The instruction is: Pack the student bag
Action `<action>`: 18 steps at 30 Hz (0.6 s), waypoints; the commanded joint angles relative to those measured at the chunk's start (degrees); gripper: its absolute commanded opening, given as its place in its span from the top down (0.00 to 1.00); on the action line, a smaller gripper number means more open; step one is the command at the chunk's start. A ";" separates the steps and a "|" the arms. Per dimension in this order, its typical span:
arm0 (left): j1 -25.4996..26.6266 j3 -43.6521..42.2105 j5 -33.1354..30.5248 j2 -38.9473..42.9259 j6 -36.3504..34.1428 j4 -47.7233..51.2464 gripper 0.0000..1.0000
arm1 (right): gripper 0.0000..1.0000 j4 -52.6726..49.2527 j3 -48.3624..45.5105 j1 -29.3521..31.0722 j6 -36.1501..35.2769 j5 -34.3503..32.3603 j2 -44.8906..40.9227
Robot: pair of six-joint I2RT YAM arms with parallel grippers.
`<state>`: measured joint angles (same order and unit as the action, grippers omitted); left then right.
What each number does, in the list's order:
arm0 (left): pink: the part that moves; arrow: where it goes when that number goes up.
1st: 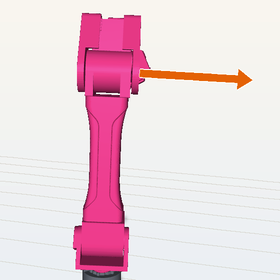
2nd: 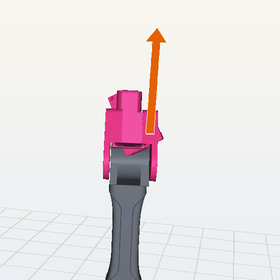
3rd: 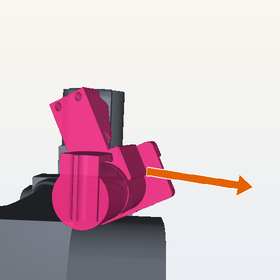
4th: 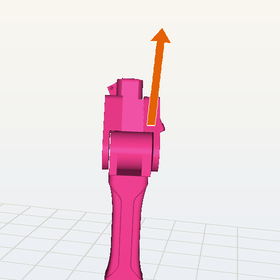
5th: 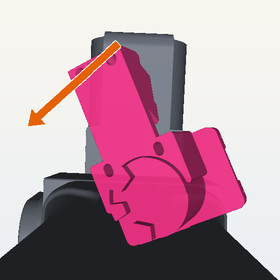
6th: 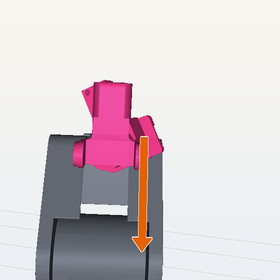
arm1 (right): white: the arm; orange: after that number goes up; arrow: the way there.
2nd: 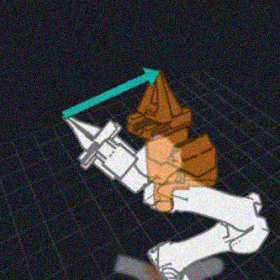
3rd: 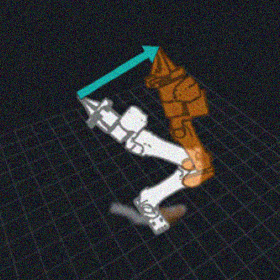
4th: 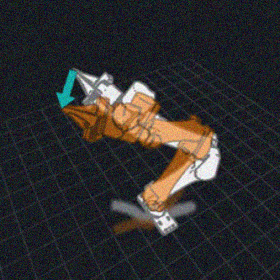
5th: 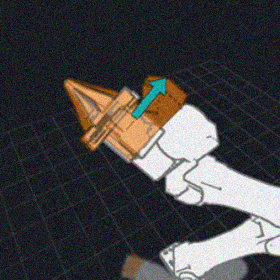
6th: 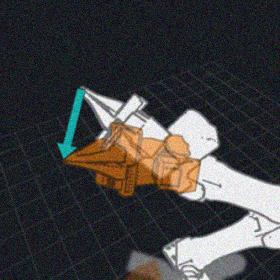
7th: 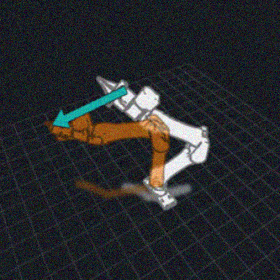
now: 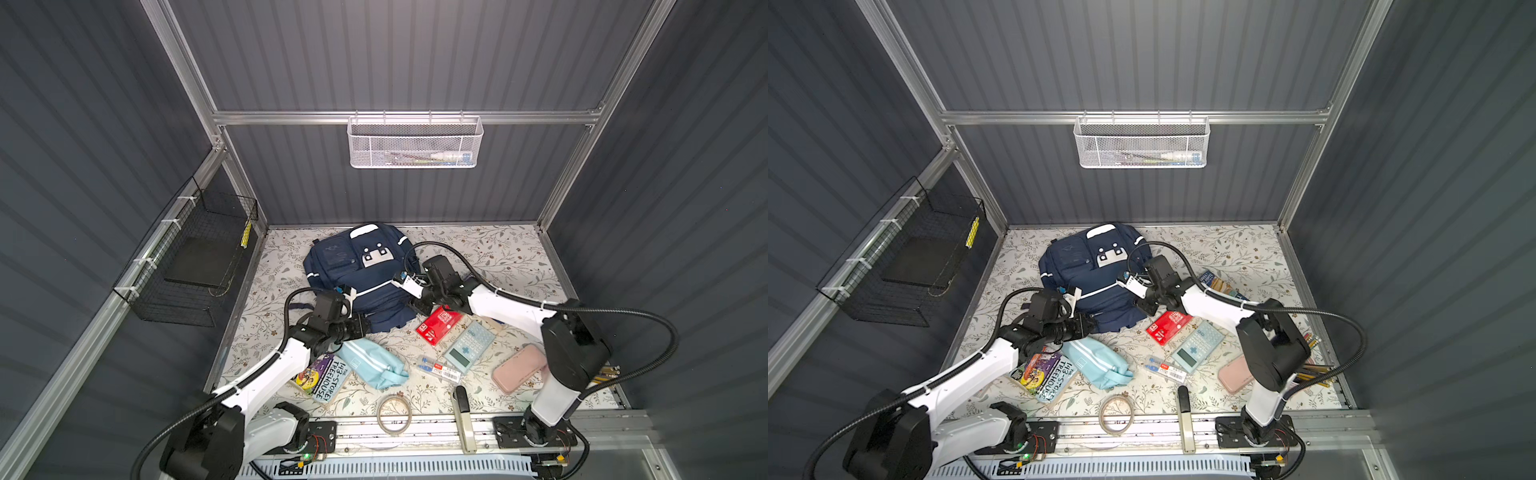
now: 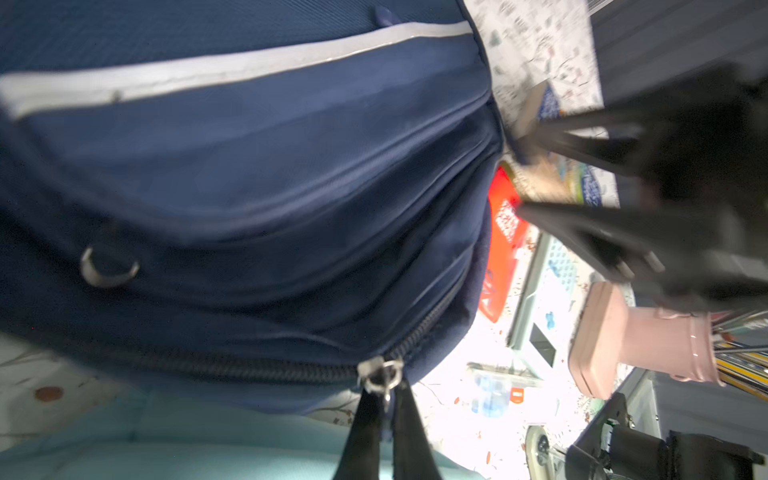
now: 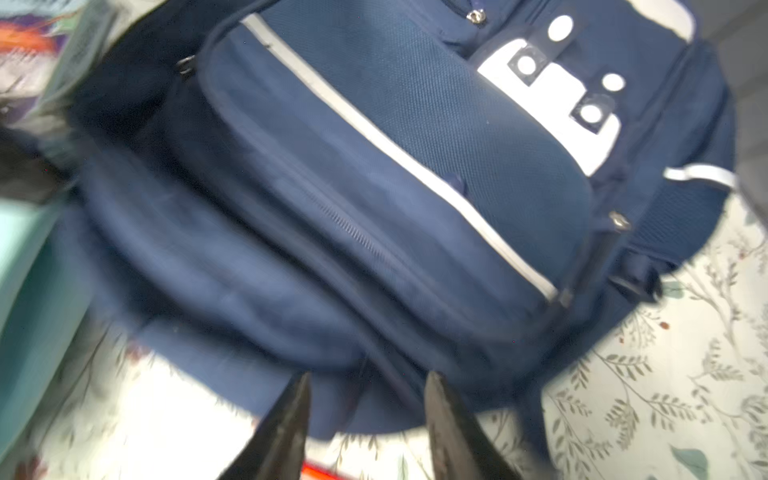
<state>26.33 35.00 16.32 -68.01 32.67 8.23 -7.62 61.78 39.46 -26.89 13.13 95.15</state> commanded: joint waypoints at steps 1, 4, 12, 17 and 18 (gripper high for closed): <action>0.04 5.36 1.60 -1.52 0.04 -4.25 1.00 | 0.47 6.09 -5.07 6.07 -7.13 -0.73 -4.34; 0.12 7.56 2.14 -1.72 0.12 -3.28 1.00 | 0.46 13.09 -8.20 8.35 -9.21 -4.30 -2.37; 0.03 9.95 4.12 0.37 0.38 2.23 1.00 | 0.43 28.27 -6.26 10.42 -13.38 -10.03 7.38; 0.02 8.20 5.50 0.04 2.04 1.16 1.00 | 0.44 42.80 -5.79 13.56 -16.64 -23.94 13.24; 0.03 7.90 5.38 0.09 2.22 1.09 1.00 | 0.46 42.98 -5.84 13.78 -17.11 -23.85 13.61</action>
<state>25.02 42.17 16.14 -69.87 33.85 12.01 24.40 55.07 52.34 -40.82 -2.13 106.83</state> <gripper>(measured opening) 0.070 0.547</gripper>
